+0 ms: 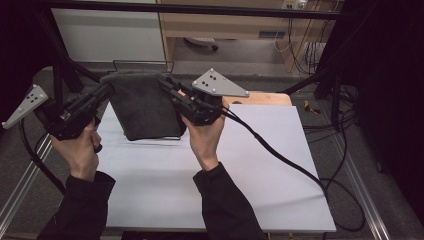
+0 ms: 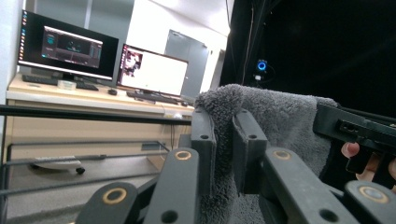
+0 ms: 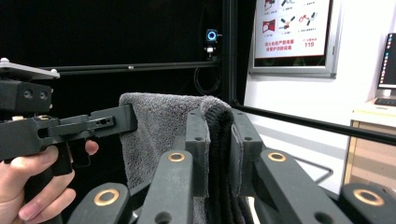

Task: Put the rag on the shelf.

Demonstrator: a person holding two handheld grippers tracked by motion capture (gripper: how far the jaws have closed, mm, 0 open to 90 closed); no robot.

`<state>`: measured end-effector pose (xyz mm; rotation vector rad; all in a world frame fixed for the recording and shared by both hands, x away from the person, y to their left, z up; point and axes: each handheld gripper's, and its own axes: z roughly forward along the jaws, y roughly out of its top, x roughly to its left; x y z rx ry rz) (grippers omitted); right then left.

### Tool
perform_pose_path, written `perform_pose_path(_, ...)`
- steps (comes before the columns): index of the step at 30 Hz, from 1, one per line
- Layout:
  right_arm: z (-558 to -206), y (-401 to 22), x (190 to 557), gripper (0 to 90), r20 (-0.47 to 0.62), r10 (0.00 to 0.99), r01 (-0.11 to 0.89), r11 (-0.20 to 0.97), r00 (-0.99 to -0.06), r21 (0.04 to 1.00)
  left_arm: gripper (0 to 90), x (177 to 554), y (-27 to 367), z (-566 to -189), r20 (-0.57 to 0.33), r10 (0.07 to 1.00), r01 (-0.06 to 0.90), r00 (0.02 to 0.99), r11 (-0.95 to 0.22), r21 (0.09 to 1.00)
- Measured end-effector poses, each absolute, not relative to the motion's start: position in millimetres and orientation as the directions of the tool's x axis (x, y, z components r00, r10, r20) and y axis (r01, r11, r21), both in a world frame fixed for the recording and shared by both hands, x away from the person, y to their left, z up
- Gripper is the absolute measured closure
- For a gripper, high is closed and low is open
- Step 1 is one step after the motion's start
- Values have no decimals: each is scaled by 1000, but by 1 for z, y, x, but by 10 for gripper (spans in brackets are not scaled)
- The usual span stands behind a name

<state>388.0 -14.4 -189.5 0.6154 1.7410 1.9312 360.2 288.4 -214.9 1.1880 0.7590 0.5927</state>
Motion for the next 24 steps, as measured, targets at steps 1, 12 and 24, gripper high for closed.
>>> perform_pose_path(1, -187, -13, 389, 807, 17, 611, -47, -89, -791, 995, 803, 361, 289, -213, -207, 757, -24, 620, 282, 959)
perform_pose_path(12, -163, 2, 396, 807, -6, 610, -82, -97, -793, 992, 803, 369, 301, -194, -214, 763, -65, 610, 318, 946)
perform_pose_path(24, -141, 22, 409, 807, -21, 614, -102, -97, -789, 990, 803, 380, 315, -174, -214, 781, -96, 587, 329, 940)
